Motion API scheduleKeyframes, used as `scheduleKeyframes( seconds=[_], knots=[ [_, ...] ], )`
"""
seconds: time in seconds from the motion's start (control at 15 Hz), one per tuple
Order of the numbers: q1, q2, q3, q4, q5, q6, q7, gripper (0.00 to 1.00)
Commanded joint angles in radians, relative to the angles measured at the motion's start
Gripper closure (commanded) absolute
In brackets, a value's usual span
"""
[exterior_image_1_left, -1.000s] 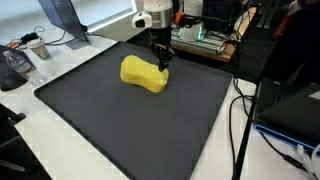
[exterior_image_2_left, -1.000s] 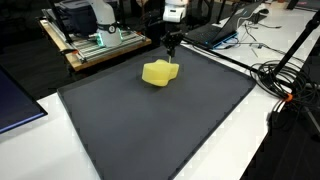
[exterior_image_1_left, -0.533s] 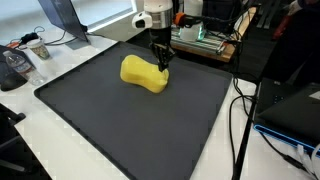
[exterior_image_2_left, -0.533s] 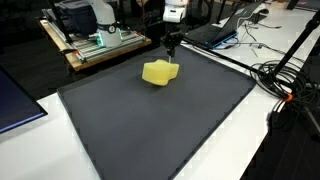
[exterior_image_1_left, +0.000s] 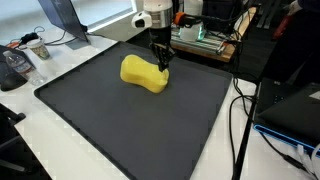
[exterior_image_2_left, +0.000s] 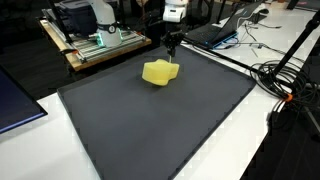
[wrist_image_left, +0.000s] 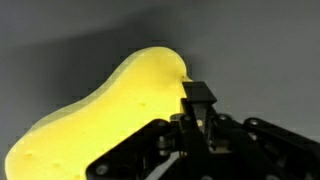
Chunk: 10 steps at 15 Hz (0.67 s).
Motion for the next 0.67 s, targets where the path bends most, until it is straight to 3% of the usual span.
scheduleKeyframes(
  seconds=[0.0, 0.33, 0.6],
  knots=[
    [0.003, -0.052, -0.021, -0.010, 0.019, -0.007, -0.022, 0.97],
    [-0.006, -0.170, -0.048, -0.012, -0.071, -0.072, 0.009, 0.97],
    [-0.010, -0.227, -0.031, 0.026, -0.107, -0.121, 0.035, 0.97]
  ],
)
